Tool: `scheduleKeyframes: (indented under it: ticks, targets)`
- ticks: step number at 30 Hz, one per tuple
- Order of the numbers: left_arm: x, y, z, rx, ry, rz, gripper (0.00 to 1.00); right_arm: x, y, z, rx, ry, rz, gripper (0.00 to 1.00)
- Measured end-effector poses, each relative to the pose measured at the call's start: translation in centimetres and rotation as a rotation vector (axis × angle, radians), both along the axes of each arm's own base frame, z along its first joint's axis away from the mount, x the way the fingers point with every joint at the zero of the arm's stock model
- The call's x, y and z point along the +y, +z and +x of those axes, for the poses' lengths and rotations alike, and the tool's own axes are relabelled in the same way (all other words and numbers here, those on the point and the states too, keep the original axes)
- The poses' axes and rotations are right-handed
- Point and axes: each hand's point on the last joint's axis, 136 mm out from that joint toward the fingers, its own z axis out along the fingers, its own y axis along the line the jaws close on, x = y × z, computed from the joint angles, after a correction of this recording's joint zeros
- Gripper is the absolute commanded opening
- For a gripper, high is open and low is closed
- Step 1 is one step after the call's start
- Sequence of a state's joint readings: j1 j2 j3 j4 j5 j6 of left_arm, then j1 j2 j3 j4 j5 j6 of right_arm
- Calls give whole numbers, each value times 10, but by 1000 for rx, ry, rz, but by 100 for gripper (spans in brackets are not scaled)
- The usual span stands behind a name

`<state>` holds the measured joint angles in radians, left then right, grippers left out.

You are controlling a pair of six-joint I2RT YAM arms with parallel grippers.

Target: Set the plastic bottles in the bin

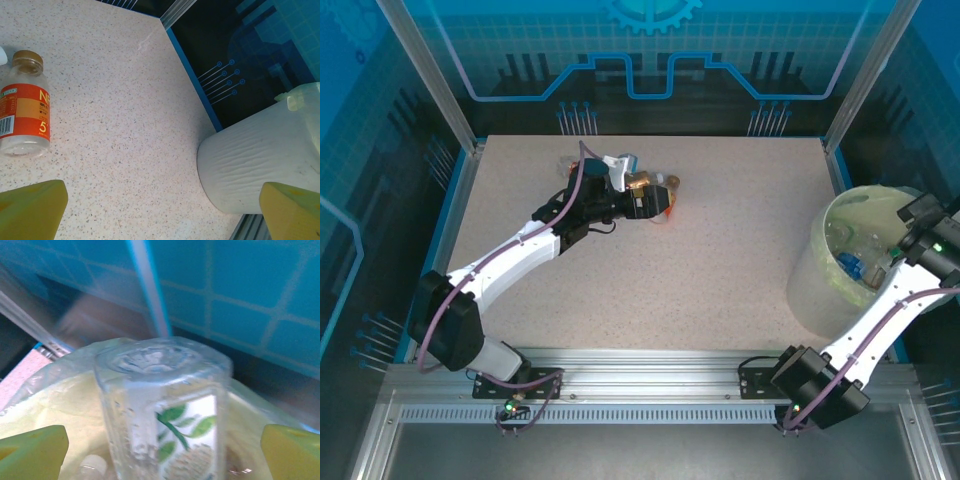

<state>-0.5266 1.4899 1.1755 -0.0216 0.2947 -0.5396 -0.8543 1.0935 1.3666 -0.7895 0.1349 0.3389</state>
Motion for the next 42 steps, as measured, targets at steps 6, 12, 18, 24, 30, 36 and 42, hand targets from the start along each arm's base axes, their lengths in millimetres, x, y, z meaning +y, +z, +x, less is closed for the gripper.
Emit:
scheduleKeyframes:
  ticks: [6,12,18,24,30,36,42]
  targets:
    - [0,-6,3,10,8,10,99,-2,-4,17,-39,53,30,78]
    - [0,-8,4,14,12,11,99,4,2,29,-36,149,-9,67]
    - [0,-8,4,15,15,12,99,28,15,50,64,333,-158,60]
    - [0,-12,5,22,15,16,99,49,31,67,178,533,-366,58]
    - [-1,-18,7,40,18,17,99,84,34,88,338,838,-644,55]
    - [-3,-25,9,71,28,11,99,93,19,79,506,983,-842,90]
    - [-2,-25,9,74,31,10,99,110,4,80,504,1095,-881,100]
